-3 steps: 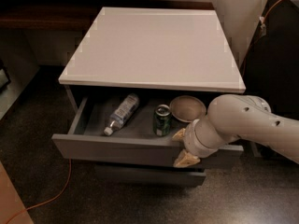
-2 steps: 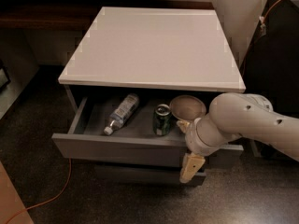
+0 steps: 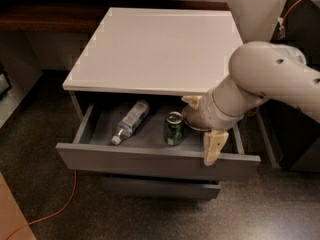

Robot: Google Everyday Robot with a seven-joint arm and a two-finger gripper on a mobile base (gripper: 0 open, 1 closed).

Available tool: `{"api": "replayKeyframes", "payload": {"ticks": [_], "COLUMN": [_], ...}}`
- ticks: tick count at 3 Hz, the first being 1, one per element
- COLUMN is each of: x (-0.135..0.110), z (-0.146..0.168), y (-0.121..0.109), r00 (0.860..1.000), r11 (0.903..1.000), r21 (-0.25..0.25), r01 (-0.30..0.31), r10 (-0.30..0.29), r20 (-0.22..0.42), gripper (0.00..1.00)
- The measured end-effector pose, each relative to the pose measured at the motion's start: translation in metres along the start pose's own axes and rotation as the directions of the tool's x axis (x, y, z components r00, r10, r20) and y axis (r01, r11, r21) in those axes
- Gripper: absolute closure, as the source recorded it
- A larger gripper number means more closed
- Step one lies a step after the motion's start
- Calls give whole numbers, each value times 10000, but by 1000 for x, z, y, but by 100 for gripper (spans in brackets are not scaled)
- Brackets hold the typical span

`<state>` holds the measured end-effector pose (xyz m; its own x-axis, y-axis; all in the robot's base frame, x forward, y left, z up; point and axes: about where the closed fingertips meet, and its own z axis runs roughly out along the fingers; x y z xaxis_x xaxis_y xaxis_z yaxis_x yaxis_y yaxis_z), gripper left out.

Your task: Pick blue plastic bottle from top drawer and place on counter

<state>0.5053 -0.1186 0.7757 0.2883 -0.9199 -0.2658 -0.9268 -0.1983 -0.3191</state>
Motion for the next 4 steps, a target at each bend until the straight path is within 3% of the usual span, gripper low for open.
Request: {"api": "replayKeyframes", "payload": {"ticks": [1, 2, 3, 4], "x": [-24, -24, -33, -49], "z": [-9, -9, -5, 5], "y": [-26, -26, -32, -42], "r00": [9836, 9836, 9747, 9562], "r11": [9825, 9825, 9727, 9527], "r21": [-478, -478, -629, -850], "r01": [1799, 1799, 2234, 2917], "r10": [-1803, -1803, -2236, -2926], "r20": [-32, -32, 40, 24], "gripper": [0, 0, 0, 0]}}
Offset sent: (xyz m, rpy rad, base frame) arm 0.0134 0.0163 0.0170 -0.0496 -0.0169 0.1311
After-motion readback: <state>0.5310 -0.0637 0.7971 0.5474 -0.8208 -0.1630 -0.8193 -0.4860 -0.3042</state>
